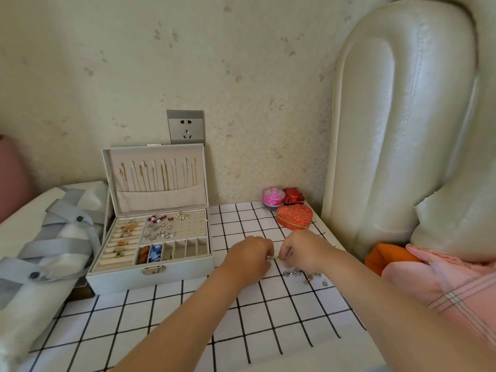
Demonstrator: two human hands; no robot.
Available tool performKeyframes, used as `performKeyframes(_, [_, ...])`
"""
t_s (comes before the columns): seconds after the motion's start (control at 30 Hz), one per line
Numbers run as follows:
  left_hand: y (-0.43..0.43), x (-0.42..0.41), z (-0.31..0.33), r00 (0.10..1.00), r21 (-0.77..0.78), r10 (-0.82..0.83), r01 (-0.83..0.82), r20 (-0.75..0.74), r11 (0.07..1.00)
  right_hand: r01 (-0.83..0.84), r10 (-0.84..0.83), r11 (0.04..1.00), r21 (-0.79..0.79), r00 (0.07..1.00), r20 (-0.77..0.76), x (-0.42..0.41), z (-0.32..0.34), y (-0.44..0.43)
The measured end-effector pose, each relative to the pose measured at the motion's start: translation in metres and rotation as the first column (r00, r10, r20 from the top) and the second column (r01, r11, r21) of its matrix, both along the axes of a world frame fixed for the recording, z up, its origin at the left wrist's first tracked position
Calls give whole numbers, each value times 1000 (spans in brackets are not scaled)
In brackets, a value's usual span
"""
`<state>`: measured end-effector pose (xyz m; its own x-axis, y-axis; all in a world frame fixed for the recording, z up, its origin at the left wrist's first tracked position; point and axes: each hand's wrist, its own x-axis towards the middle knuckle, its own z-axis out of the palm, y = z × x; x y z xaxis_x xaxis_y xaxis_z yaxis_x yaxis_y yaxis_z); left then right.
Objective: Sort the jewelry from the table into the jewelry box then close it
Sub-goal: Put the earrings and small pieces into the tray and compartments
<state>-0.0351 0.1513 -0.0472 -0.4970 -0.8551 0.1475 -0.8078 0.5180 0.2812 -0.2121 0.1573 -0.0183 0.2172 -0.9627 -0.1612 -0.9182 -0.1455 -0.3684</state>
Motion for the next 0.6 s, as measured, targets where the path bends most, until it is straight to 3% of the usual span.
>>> performKeyframes(0.13, [0, 2, 2, 1000, 23, -13, 13, 22, 1000, -7, 7, 1000, 3, 997, 73, -1, 2, -1])
performKeyframes(0.33, [-4, 3, 9, 985, 46, 98, -105, 140, 993, 53, -61, 998, 35, 958, 281, -10, 7, -4])
performKeyframes(0.47, [-7, 5, 8, 985, 68, 118, -127, 124, 989, 8, -46, 990, 142, 963, 264, -15, 9, -3])
performKeyframes(0.6, [-10, 3, 3, 995, 89, 29, -38, 92, 995, 94, -87, 995, -29, 980, 179, -22, 3, -10])
